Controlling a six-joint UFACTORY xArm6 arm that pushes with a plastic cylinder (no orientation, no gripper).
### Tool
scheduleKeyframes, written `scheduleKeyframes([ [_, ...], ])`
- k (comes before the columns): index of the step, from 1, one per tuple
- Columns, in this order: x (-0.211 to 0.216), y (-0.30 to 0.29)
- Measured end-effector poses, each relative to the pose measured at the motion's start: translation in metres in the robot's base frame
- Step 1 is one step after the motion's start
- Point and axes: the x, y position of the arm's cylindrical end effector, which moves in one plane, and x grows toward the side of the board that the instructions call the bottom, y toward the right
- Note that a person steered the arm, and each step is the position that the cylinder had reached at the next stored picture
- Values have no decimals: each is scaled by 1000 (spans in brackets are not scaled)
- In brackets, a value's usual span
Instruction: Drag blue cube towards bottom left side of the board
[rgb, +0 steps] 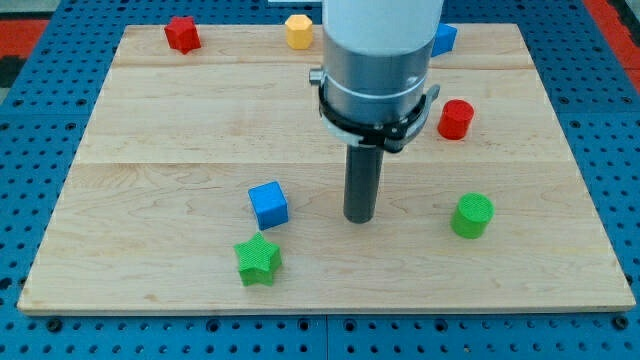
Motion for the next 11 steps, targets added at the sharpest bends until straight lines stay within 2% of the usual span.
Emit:
scheduleKeyframes([
  [2,-2,15],
  [4,-3,-21],
  [5,-2,-52],
  [6,2,-119],
  [8,5,-172],
  [9,5,-176],
  [11,-21,-189],
])
